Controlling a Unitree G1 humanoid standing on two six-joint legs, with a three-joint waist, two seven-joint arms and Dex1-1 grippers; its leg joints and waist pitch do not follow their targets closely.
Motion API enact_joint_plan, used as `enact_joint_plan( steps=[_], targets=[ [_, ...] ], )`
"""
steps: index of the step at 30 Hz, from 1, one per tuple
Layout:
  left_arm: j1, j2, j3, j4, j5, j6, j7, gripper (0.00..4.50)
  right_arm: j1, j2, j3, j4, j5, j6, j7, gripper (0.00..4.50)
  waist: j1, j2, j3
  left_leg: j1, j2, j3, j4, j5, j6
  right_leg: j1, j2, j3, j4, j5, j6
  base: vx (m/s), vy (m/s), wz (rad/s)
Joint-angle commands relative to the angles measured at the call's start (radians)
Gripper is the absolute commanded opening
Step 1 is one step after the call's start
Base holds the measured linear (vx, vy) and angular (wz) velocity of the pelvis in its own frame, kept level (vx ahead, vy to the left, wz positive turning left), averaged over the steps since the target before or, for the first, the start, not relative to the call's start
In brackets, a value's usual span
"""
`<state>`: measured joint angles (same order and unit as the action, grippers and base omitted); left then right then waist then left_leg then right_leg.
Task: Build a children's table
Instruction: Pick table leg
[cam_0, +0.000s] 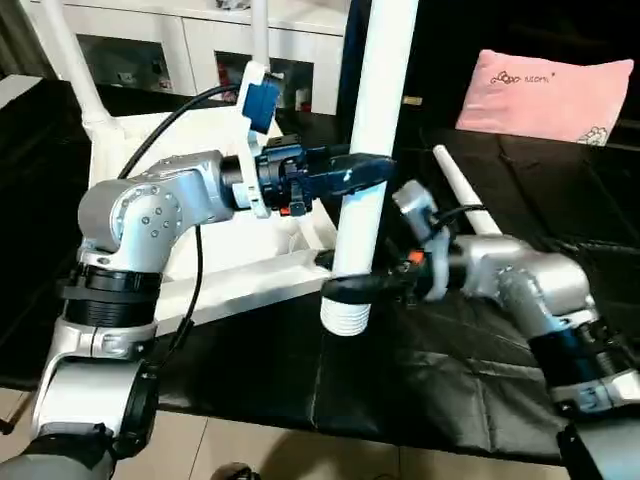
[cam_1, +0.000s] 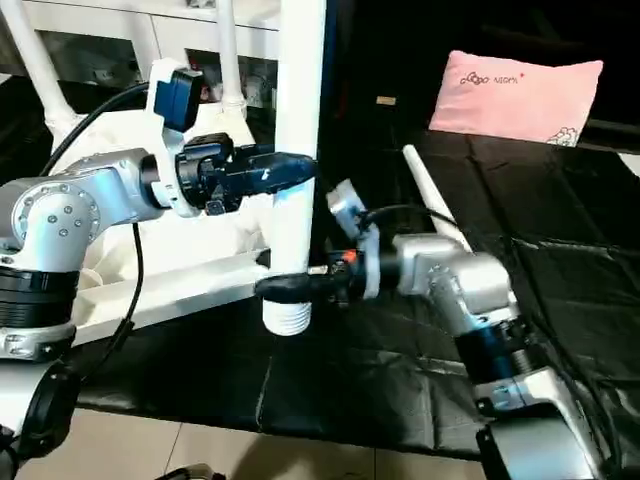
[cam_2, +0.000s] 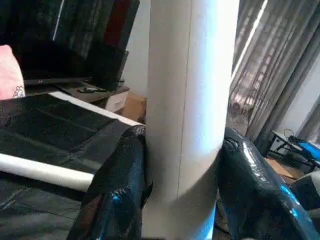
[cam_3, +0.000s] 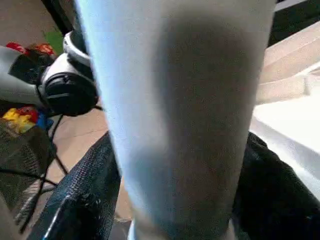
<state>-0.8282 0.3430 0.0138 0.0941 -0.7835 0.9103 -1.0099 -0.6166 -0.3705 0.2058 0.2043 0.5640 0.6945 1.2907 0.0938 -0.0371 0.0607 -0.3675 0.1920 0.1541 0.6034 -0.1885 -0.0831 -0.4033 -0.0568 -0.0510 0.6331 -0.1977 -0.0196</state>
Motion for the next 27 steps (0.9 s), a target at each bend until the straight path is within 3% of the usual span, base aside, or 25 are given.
enact_joint_plan(
  steps=[1,5,17,24,27],
  targets=[
    [-0.029,0.001,-0.006,-0.004,0.001,0.001,0.000,1.78,-0.010,-0.005,-0.012,0.000,-0.002,-0.007,-0.007,3.17,0.004,0.002,-0.079,0.002,0.023,0.005,-0.055,-0.030,0.027,0.074,-0.069,0.041,-0.056,0.001,-0.245,0.000,0.000,0.00],
    [-0.027,0.002,-0.007,-0.007,0.000,0.004,-0.003,1.78,-0.009,-0.007,-0.015,-0.003,0.004,-0.003,0.001,3.17,0.005,0.001,-0.080,0.003,0.023,0.006,-0.055,-0.027,0.031,0.074,-0.069,0.041,-0.055,0.008,-0.246,0.000,0.000,0.00],
    [-0.028,0.005,-0.007,-0.013,-0.003,0.011,-0.005,1.78,0.002,-0.010,-0.011,-0.012,0.013,0.008,0.026,2.07,0.006,0.002,-0.079,0.003,0.023,0.005,-0.055,-0.031,0.030,0.074,-0.069,0.041,-0.056,0.001,-0.245,0.000,0.000,0.00],
    [-0.032,-0.009,0.000,-0.032,-0.015,0.006,0.000,1.77,0.005,-0.001,-0.011,-0.003,0.006,-0.005,0.018,2.00,0.007,0.001,-0.080,0.003,0.023,0.005,-0.055,-0.032,0.029,0.074,-0.069,0.041,-0.055,0.004,-0.247,0.000,0.000,0.00],
    [-0.046,-0.036,0.036,-0.022,-0.049,0.034,0.043,2.47,0.008,0.004,-0.014,-0.001,0.007,-0.008,0.015,1.99,0.007,0.000,-0.080,0.001,0.023,0.006,-0.054,-0.027,0.030,0.075,-0.069,0.041,-0.053,0.012,-0.252,0.000,0.000,0.00]
  ],
)
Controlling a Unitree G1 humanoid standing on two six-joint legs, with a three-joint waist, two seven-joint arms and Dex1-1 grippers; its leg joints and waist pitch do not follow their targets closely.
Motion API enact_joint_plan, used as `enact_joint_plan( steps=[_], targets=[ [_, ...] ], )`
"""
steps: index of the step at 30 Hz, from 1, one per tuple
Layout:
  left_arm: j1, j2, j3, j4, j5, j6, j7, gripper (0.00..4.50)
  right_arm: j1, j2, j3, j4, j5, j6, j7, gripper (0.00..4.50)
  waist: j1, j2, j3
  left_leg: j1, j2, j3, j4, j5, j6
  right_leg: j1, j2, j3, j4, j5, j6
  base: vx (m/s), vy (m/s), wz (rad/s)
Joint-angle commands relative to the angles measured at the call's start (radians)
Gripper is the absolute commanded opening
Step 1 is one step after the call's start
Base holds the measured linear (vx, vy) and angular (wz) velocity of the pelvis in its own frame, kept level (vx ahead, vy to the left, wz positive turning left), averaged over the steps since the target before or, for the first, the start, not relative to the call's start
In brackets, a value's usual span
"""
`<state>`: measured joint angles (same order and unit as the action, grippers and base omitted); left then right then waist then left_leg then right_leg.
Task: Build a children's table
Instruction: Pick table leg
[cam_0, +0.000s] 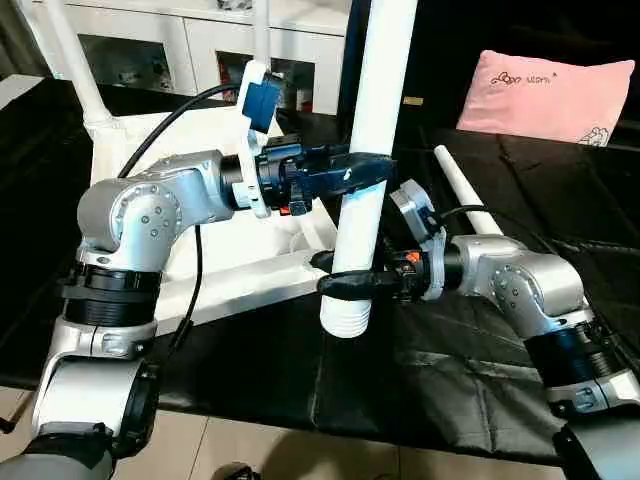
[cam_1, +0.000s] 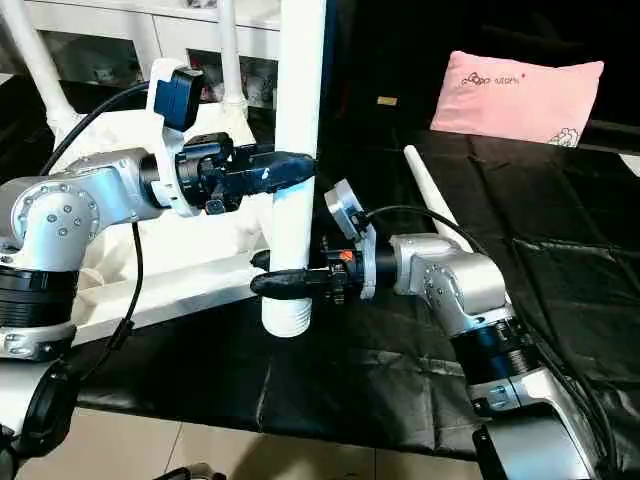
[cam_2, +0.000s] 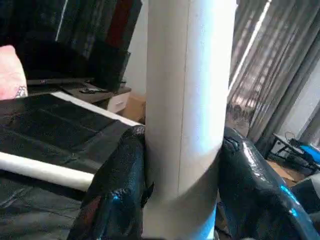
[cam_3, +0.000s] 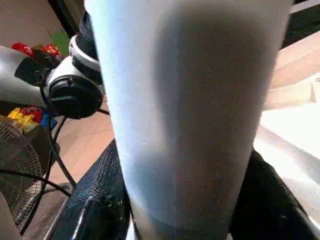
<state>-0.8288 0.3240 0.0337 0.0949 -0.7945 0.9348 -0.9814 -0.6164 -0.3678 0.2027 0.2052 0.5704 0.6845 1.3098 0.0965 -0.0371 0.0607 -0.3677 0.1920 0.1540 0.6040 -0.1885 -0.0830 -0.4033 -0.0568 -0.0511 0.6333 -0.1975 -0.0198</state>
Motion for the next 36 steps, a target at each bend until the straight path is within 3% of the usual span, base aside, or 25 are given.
enact_joint_plan(
  steps=[1,10,13,14,17,18,22,24,25,26,27,28,29,30,31,32,33,36],
  targets=[
    [-0.047,-0.021,0.020,-0.020,-0.042,0.013,0.021,2.47,0.008,0.002,-0.012,-0.002,0.001,0.001,-0.005,1.99,0.006,0.000,-0.080,0.002,0.023,0.005,-0.054,-0.026,0.031,0.075,-0.070,0.041,-0.054,0.015,-0.254,0.000,0.000,0.00],
    [-0.035,-0.142,0.147,-0.011,-0.178,0.081,0.195,3.29,0.016,0.076,-0.071,0.022,0.022,-0.035,-0.092,1.95,0.013,0.002,-0.079,0.002,0.023,0.004,-0.053,-0.046,0.028,0.073,-0.070,0.040,-0.057,-0.009,-0.254,0.000,0.000,0.00],
    [-0.022,-0.229,0.235,-0.033,-0.243,0.033,0.310,3.59,0.017,0.125,-0.107,0.035,0.032,-0.057,-0.154,1.95,0.014,-0.005,-0.077,-0.001,0.022,0.005,-0.053,-0.055,0.023,0.073,-0.071,0.040,-0.061,-0.021,-0.256,0.000,0.000,0.00],
    [-0.022,-0.235,0.242,-0.033,-0.248,0.029,0.321,3.59,0.017,0.130,-0.111,0.036,0.033,-0.058,-0.160,1.95,0.016,-0.002,-0.078,0.000,0.022,0.005,-0.052,-0.061,0.023,0.073,-0.072,0.039,-0.061,-0.036,-0.253,0.000,0.000,0.00],
    [-0.026,-0.261,0.285,-0.036,-0.295,0.004,0.357,3.78,0.017,0.158,-0.134,0.043,0.042,-0.070,-0.197,1.95,0.016,-0.002,-0.076,0.001,0.023,0.004,-0.055,-0.069,0.022,0.072,-0.070,0.040,-0.064,-0.075,-0.229,0.000,0.000,0.00],
    [-0.027,-0.285,0.323,-0.034,-0.330,-0.018,0.399,3.89,0.017,0.180,-0.154,0.048,0.046,-0.082,-0.229,1.95,0.016,-0.007,-0.076,0.002,0.022,0.005,-0.055,-0.070,0.020,0.071,-0.069,0.040,-0.067,-0.084,-0.223,0.000,0.000,0.00],
    [-0.021,-0.319,0.389,-0.032,-0.389,-0.051,0.465,4.20,0.019,0.216,-0.193,0.054,0.062,-0.100,-0.280,1.94,0.019,-0.003,-0.077,0.001,0.021,0.004,-0.055,-0.065,0.016,0.070,-0.068,0.040,-0.065,-0.072,-0.220,0.000,0.000,0.00],
    [-0.016,-0.310,0.400,-0.038,-0.358,-0.077,0.481,4.33,0.025,0.224,-0.197,0.047,0.054,-0.111,-0.293,1.94,0.016,-0.001,-0.077,0.002,0.023,0.003,-0.057,-0.067,0.019,0.070,-0.067,0.040,-0.065,-0.066,-0.208,0.000,0.000,0.00],
    [-0.013,-0.294,0.398,-0.036,-0.320,-0.095,0.489,4.33,0.031,0.219,-0.185,0.038,0.029,-0.129,-0.304,1.94,0.017,0.005,-0.077,0.003,0.023,0.002,-0.057,-0.067,0.017,0.069,-0.067,0.040,-0.066,-0.068,-0.201,0.000,0.000,0.00],
    [-0.013,-0.294,0.398,-0.036,-0.320,-0.095,0.489,4.33,0.031,0.219,-0.185,0.038,0.029,-0.129,-0.304,1.94,0.016,0.003,-0.076,0.003,0.024,0.002,-0.058,-0.068,0.017,0.068,-0.066,0.040,-0.068,-0.070,-0.193,0.000,0.000,0.00],
    [-0.003,-0.245,0.363,-0.020,-0.230,-0.113,0.510,4.33,0.043,0.201,-0.143,0.023,-0.042,-0.181,-0.322,1.94,0.015,0.005,-0.076,0.004,0.023,0.002,-0.059,-0.070,0.014,0.069,-0.066,0.040,-0.067,-0.073,-0.189,0.000,0.000,0.00],
    [0.007,-0.210,0.320,-0.011,-0.156,-0.129,0.520,4.33,0.049,0.194,-0.128,0.014,-0.066,-0.195,-0.330,1.94,0.015,0.003,-0.075,0.005,0.026,0.000,-0.061,-0.074,0.007,0.067,-0.064,0.039,-0.068,-0.086,-0.164,0.000,0.000,0.00],
    [0.007,-0.210,0.320,-0.011,-0.156,-0.129,0.520,4.33,0.049,0.194,-0.128,0.014,-0.066,-0.195,-0.330,1.94,0.013,0.006,-0.074,0.007,0.025,-0.001,-0.063,-0.079,0.002,0.066,-0.064,0.040,-0.069,-0.107,-0.136,0.000,0.000,0.00],
    [0.026,-0.143,0.224,0.001,-0.024,-0.166,0.529,4.33,0.055,0.194,-0.120,0.003,-0.083,-0.203,-0.349,1.93,0.013,0.007,-0.074,0.007,0.025,-0.001,-0.063,-0.078,-0.005,0.067,-0.067,0.041,-0.071,-0.114,-0.133,0.000,0.000,0.00],
    [0.033,-0.115,0.181,0.006,0.030,-0.183,0.529,4.33,0.056,0.198,-0.121,-0.001,-0.086,-0.204,-0.359,1.92,0.014,0.007,-0.074,0.008,0.027,-0.003,-0.065,-0.080,-0.004,0.065,-0.068,0.041,-0.073,-0.121,-0.125,0.000,0.000,0.00],
    [0.038,-0.086,0.132,0.021,0.093,-0.208,0.534,4.33,0.058,0.203,-0.121,-0.004,-0.095,-0.213,-0.376,1.92,0.013,0.015,-0.074,0.010,0.028,-0.005,-0.068,-0.092,-0.009,0.061,-0.066,0.041,-0.071,-0.137,-0.112,0.000,0.000,0.00],
    [0.040,-0.054,0.074,0.034,0.159,-0.231,0.534,4.33,0.059,0.209,-0.123,-0.004,-0.106,-0.224,-0.395,1.92,0.010,0.016,-0.074,0.012,0.028,-0.004,-0.067,-0.100,-0.018,0.059,-0.067,0.041,-0.071,-0.142,-0.109,0.000,0.000,0.00],
    [0.036,-0.039,0.017,0.024,0.201,-0.239,0.527,4.33,0.060,0.214,-0.125,0.003,-0.117,-0.238,-0.417,1.92,0.010,0.019,-0.078,0.009,0.028,-0.003,-0.064,-0.073,-0.031,0.062,-0.067,0.041,-0.060,-0.056,-0.154,0.000,0.000,0.00]
  ],
)
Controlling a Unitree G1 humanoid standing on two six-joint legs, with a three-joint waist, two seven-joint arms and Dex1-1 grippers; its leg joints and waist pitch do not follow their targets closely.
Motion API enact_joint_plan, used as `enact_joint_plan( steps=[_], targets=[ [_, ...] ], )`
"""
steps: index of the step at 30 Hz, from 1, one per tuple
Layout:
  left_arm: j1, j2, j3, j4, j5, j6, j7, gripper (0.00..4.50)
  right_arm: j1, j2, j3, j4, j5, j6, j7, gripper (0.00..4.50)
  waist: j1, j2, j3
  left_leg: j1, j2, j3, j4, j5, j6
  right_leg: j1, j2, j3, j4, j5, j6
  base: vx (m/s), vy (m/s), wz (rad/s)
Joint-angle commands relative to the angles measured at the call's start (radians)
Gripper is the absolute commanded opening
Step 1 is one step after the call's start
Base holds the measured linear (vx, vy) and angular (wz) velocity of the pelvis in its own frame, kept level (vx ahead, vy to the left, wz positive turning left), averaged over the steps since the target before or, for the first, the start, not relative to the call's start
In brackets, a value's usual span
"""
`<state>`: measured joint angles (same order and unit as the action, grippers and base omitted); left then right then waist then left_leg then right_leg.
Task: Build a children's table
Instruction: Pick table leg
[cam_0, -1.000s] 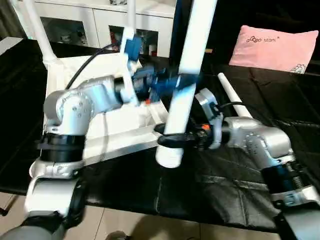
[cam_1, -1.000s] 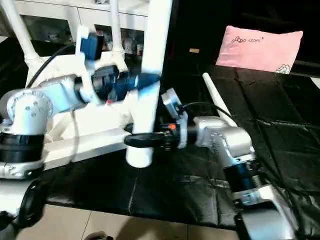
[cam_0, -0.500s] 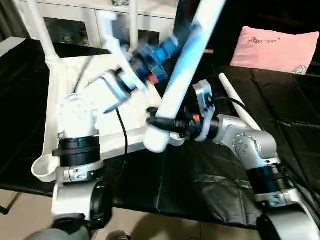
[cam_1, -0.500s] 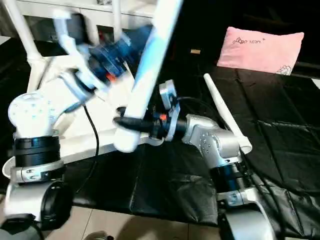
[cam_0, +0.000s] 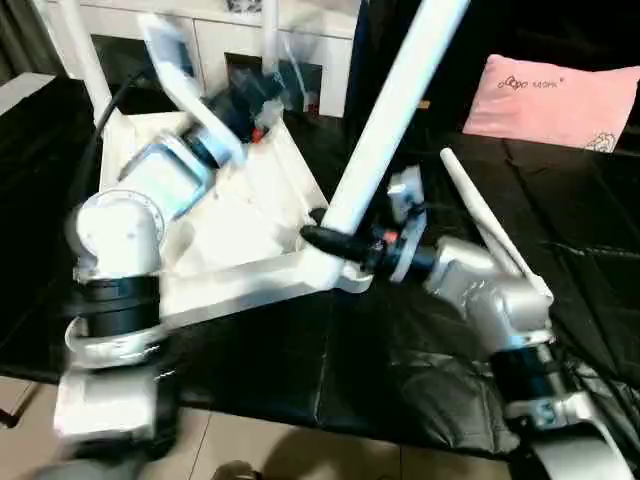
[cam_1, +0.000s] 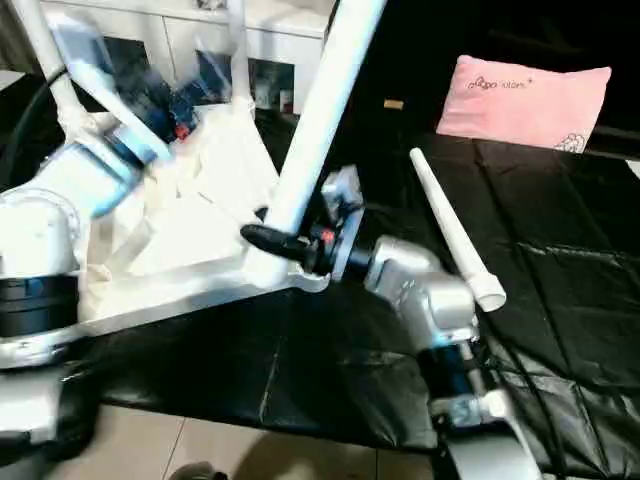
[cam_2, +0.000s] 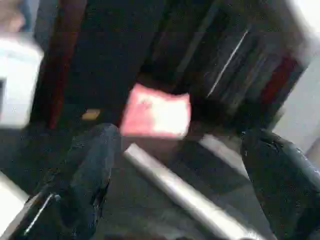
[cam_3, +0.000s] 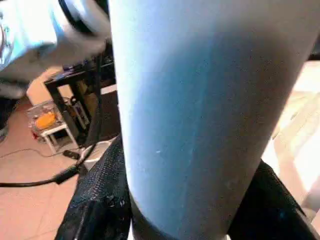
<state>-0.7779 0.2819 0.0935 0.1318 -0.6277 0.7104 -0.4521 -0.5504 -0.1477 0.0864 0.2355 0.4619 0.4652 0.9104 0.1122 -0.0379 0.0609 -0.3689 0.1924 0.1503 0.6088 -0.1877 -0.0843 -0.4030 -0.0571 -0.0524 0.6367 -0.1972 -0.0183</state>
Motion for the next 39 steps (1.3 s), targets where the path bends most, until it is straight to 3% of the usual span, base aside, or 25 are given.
enact_joint_plan(
  steps=[1,6,11,14,16,22,23,24,26,28,30,35,39],
  targets=[
    [-0.019,0.004,-0.058,-0.020,0.041,-0.013,-0.003,4.33,-0.005,-0.006,-0.008,-0.025,-0.012,-0.022,-0.025,1.92,-0.006,0.017,-0.078,0.009,0.026,0.001,-0.069,-0.067,-0.030,0.064,-0.066,0.042,-0.061,-0.022,-0.175,0.000,0.000,0.00],
    [-0.026,-0.017,-0.133,-0.097,0.060,-0.024,-0.057,4.33,0.006,-0.007,0.025,-0.018,-0.071,-0.056,-0.056,1.92,-0.009,0.014,-0.076,0.006,0.024,0.005,-0.068,-0.083,-0.030,0.068,-0.069,0.044,-0.063,-0.025,-0.202,0.000,0.000,0.00],
    [-0.014,-0.019,-0.162,-0.132,0.048,-0.042,-0.131,4.33,0.007,-0.008,0.039,-0.006,-0.100,-0.073,-0.073,1.92,-0.019,0.014,-0.072,0.004,0.022,0.004,-0.071,-0.125,-0.031,0.067,-0.068,0.044,-0.073,-0.115,-0.180,0.000,0.000,0.00],
    [-0.006,-0.014,-0.170,-0.142,0.042,-0.041,-0.149,4.33,0.010,-0.011,0.037,-0.004,-0.104,-0.077,-0.081,1.92,-0.025,0.013,-0.072,0.005,0.023,0.004,-0.070,-0.130,-0.028,0.066,-0.067,0.044,-0.073,-0.120,-0.180,0.000,0.000,0.00],
    [-0.008,-0.007,-0.167,-0.125,0.069,-0.064,-0.144,4.33,0.005,-0.006,0.021,0.015,-0.114,-0.078,-0.118,1.92,-0.027,0.007,-0.072,0.005,0.024,0.004,-0.070,-0.118,-0.022,0.065,-0.066,0.044,-0.072,-0.108,-0.182,0.000,0.000,0.00],
    [-0.028,0.020,-0.107,-0.030,0.133,-0.121,-0.087,4.33,-0.009,0.011,-0.034,0.047,-0.115,-0.082,-0.207,1.92,-0.027,0.012,-0.074,0.007,0.022,0.006,-0.070,-0.101,-0.027,0.063,-0.064,0.045,-0.070,-0.088,-0.183,0.000,0.000,0.00],
    [-0.018,0.050,-0.111,-0.013,0.165,-0.138,-0.088,4.33,-0.005,0.020,-0.056,0.047,-0.111,-0.098,-0.235,1.92,-0.027,0.018,-0.074,0.007,0.022,0.005,-0.070,-0.102,-0.030,0.064,-0.065,0.045,-0.068,-0.079,-0.182,0.000,0.000,0.00],
    [-0.002,0.091,-0.123,0.004,0.207,-0.160,-0.095,4.33,0.001,0.032,-0.086,0.045,-0.106,-0.119,-0.273,1.92,-0.030,0.017,-0.074,0.008,0.022,0.004,-0.071,-0.109,-0.030,0.062,-0.064,0.045,-0.070,-0.084,-0.172,0.000,0.000,0.00],
    [0.013,0.109,-0.126,0.011,0.224,-0.167,-0.100,4.33,0.009,0.027,-0.090,0.042,-0.120,-0.129,-0.302,1.92,-0.033,0.015,-0.075,0.009,0.021,0.004,-0.072,-0.106,-0.036,0.064,-0.063,0.045,-0.069,-0.084,-0.162,0.000,0.000,0.00],
    [0.050,0.154,-0.167,0.031,0.285,-0.206,-0.122,4.33,0.029,-0.001,-0.077,0.046,-0.186,-0.190,-0.346,1.92,-0.030,0.014,-0.074,0.008,0.024,0.004,-0.072,-0.089,-0.038,0.063,-0.065,0.045,-0.068,-0.075,-0.164,0.000,0.000,0.00],
    [0.075,0.175,-0.199,0.045,0.320,-0.229,-0.141,4.33,0.044,-0.032,-0.056,0.042,-0.221,-0.165,-0.354,1.92,-0.032,0.016,-0.076,0.008,0.020,0.007,-0.071,-0.066,-0.040,0.064,-0.060,0.046,-0.063,-0.035,-0.164,0.000,0.000,0.00],
    [0.121,0.175,-0.237,0.053,0.321,-0.216,-0.182,4.33,0.071,-0.052,-0.062,0.025,-0.217,-0.144,-0.346,1.92,-0.029,0.020,-0.075,0.010,0.022,0.008,-0.073,-0.103,-0.036,0.063,-0.064,0.047,-0.066,-0.044,-0.181,0.000,0.000,0.00],
    [0.181,0.163,-0.347,0.062,0.347,-0.186,-0.263,4.33,0.103,-0.058,-0.088,0.003,-0.202,-0.147,-0.353,1.92,-0.031,0.017,-0.073,0.010,0.024,0.008,-0.075,-0.117,-0.030,0.063,-0.065,0.048,-0.069,-0.064,-0.186,0.000,0.000,0.00]
  ],
)
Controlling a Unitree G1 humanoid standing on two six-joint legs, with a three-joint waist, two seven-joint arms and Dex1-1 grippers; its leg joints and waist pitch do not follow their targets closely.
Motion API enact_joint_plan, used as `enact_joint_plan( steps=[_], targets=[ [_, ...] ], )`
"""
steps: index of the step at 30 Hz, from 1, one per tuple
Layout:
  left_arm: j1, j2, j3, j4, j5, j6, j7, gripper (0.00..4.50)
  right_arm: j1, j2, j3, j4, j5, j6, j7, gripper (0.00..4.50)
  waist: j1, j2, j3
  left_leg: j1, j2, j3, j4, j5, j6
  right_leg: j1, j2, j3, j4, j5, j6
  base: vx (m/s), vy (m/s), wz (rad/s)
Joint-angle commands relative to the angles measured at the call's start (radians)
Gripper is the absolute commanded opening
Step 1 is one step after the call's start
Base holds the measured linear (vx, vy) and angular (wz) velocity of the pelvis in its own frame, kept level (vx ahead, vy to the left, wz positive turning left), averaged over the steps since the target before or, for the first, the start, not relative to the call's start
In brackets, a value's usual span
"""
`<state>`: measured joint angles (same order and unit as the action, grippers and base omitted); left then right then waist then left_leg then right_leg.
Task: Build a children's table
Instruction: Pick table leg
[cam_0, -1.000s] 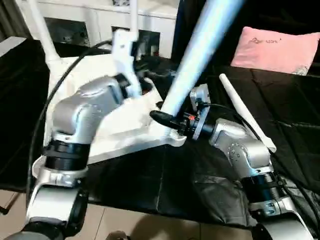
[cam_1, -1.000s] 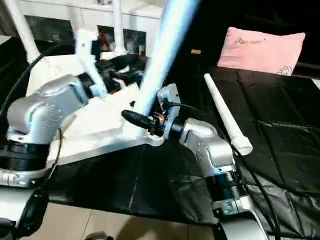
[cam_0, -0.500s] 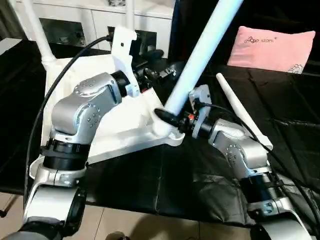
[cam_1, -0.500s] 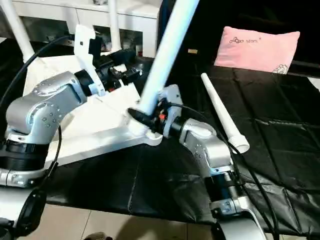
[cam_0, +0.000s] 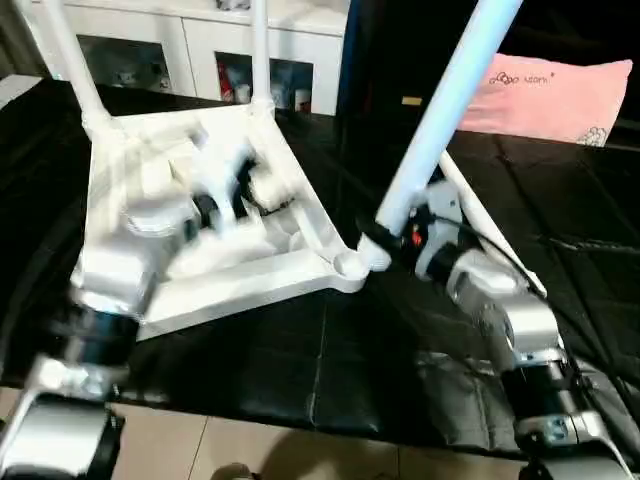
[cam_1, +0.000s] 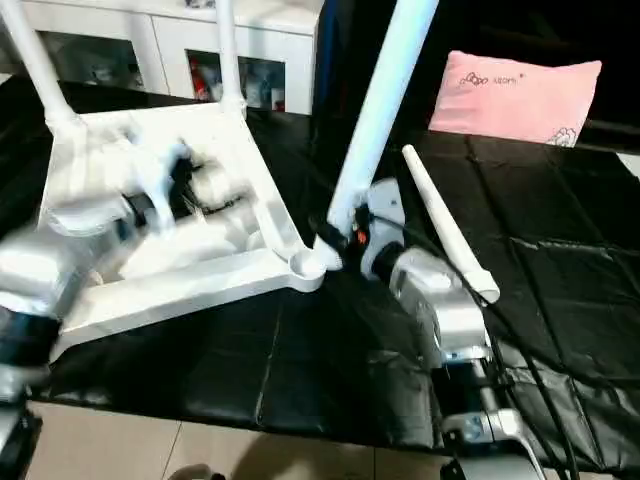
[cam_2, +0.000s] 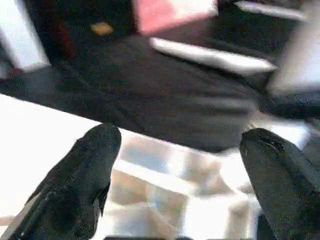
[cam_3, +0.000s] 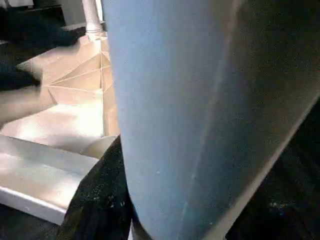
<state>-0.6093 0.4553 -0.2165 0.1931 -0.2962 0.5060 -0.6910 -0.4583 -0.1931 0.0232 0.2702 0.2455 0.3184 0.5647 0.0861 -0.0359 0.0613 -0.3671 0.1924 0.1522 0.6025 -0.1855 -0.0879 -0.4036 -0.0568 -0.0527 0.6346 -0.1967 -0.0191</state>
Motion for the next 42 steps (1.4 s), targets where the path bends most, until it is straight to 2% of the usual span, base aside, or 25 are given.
enact_joint_plan(
  steps=[1,4,8,9,11,12,15,18,20,22,23,26,29,30,34,36,42],
  targets=[
    [0.016,-0.015,-0.046,0.006,0.019,0.024,-0.029,4.33,0.013,-0.013,-0.026,-0.034,0.015,0.001,-0.009,1.92,-0.004,0.015,-0.073,0.008,0.024,0.007,-0.069,-0.121,-0.025,0.063,-0.066,0.048,-0.068,-0.076,-0.183,0.000,0.000,0.00],
    [0.026,-0.037,-0.082,0.045,0.043,0.038,-0.045,4.33,0.026,-0.018,-0.020,-0.053,0.009,0.017,-0.016,1.92,-0.005,0.019,-0.074,0.009,0.023,0.006,-0.068,-0.119,-0.025,0.063,-0.064,0.049,-0.070,-0.072,-0.181,0.000,0.000,0.00],
    [0.031,-0.022,-0.123,0.075,0.066,0.035,-0.091,4.33,0.048,-0.027,0.004,-0.077,-0.013,0.015,-0.008,1.92,-0.007,0.023,-0.074,0.007,0.023,0.004,-0.069,-0.126,-0.024,0.065,-0.064,0.048,-0.071,-0.076,-0.178,0.000,0.000,0.00],
    [0.031,-0.011,-0.140,0.086,0.086,0.027,-0.100,4.03,0.053,-0.023,0.000,-0.081,-0.012,0.012,-0.015,1.92,-0.009,0.023,-0.074,0.007,0.022,0.004,-0.069,-0.129,-0.024,0.065,-0.064,0.048,-0.072,-0.076,-0.181,0.000,0.000,0.00],
    [0.031,-0.004,-0.150,0.093,0.098,0.023,-0.105,3.96,0.055,-0.020,-0.003,-0.082,-0.010,0.012,-0.020,1.92,-0.010,0.023,-0.073,0.007,0.022,0.003,-0.069,-0.133,-0.021,0.065,-0.064,0.048,-0.073,-0.077,-0.181,0.000,0.000,0.00],
    [0.026,0.009,-0.169,0.130,0.147,-0.015,-0.096,3.93,0.062,-0.012,-0.012,-0.095,0.009,0.029,-0.016,1.92,-0.013,0.024,-0.073,0.007,0.022,0.003,-0.070,-0.140,-0.019,0.064,-0.063,0.047,-0.076,-0.086,-0.182,0.000,0.000,0.00],
    [0.023,0.011,-0.173,0.144,0.159,-0.022,-0.094,3.58,0.063,-0.011,-0.013,-0.099,0.014,0.032,-0.013,1.92,-0.016,0.026,-0.073,0.007,0.023,0.002,-0.070,-0.142,-0.020,0.066,-0.065,0.047,-0.074,-0.092,-0.182,0.000,0.000,0.00],
    [0.015,0.007,-0.159,0.163,0.155,-0.015,-0.115,3.46,0.072,-0.013,-0.004,-0.107,0.007,0.006,-0.011,1.92,-0.019,0.028,-0.074,0.007,0.023,0.002,-0.069,-0.130,-0.019,0.066,-0.065,0.047,-0.071,-0.057,-0.199,0.000,0.000,0.00],
    [0.017,0.006,-0.151,0.151,0.141,-0.005,-0.131,3.18,0.075,-0.012,-0.002,-0.110,0.007,0.014,-0.010,1.92,-0.019,0.029,-0.074,0.007,0.023,0.002,-0.069,-0.131,-0.018,0.066,-0.066,0.047,-0.070,-0.053,-0.206,0.000,0.000,0.00],
    [0.017,0.009,-0.154,0.152,0.148,-0.013,-0.147,3.11,0.078,-0.012,0.000,-0.113,0.008,0.021,-0.010,1.92,-0.020,0.026,-0.074,0.006,0.023,0.003,-0.069,-0.131,-0.016,0.067,-0.066,0.048,-0.071,-0.051,-0.210,0.000,0.000,0.00],
    [0.017,0.012,-0.157,0.154,0.152,-0.018,-0.151,3.09,0.079,-0.012,0.001,-0.113,0.008,0.018,-0.008,1.92,-0.021,0.028,-0.074,0.006,0.024,0.002,-0.069,-0.132,-0.015,0.067,-0.066,0.047,-0.070,-0.051,-0.212,0.000,0.000,0.00],
    [0.018,0.014,-0.158,0.159,0.160,-0.025,-0.161,2.72,0.079,-0.012,0.003,-0.114,0.008,0.017,-0.006,1.92,-0.023,0.027,-0.072,0.007,0.023,0.002,-0.069,-0.145,-0.014,0.066,-0.067,0.048,-0.073,-0.072,-0.210,0.000,0.000,0.00],
    [0.019,0.021,-0.157,0.163,0.164,-0.031,-0.180,2.62,0.079,-0.014,0.007,-0.113,0.007,0.017,0.001,1.92,-0.023,0.026,-0.072,0.006,0.024,0.002,-0.069,-0.139,-0.012,0.066,-0.067,0.048,-0.073,-0.081,-0.204,0.000,0.000,0.00],
    [0.019,0.022,-0.155,0.165,0.165,-0.033,-0.184,2.39,0.079,-0.014,0.008,-0.113,0.007,0.017,0.002,1.92,-0.024,0.025,-0.072,0.006,0.024,0.003,-0.069,-0.135,-0.010,0.066,-0.067,0.049,-0.073,-0.076,-0.205,0.000,0.000,0.00],
    [0.017,0.026,-0.153,0.171,0.173,-0.049,-0.203,2.15,0.080,-0.015,0.015,-0.111,0.005,0.016,0.009,1.92,-0.025,0.025,-0.072,0.006,0.024,0.003,-0.069,-0.136,-0.007,0.066,-0.067,0.048,-0.072,-0.070,-0.209,0.000,0.000,0.00],
    [0.014,0.026,-0.152,0.182,0.182,-0.055,-0.208,1.87,0.081,-0.015,0.018,-0.113,0.006,0.018,0.015,1.92,-0.025,0.027,-0.071,0.007,0.024,0.003,-0.070,-0.144,-0.009,0.065,-0.067,0.048,-0.074,-0.084,-0.207,0.000,0.000,0.00],
    [0.002,0.025,-0.148,0.203,0.191,-0.063,-0.217,1.41,0.083,-0.018,0.027,-0.117,-0.001,0.020,0.024,1.92,-0.025,0.029,-0.072,0.006,0.024,0.002,-0.070,-0.139,-0.011,0.066,-0.067,0.049,-0.072,-0.065,-0.211,0.000,0.000,0.00]
  ],
)
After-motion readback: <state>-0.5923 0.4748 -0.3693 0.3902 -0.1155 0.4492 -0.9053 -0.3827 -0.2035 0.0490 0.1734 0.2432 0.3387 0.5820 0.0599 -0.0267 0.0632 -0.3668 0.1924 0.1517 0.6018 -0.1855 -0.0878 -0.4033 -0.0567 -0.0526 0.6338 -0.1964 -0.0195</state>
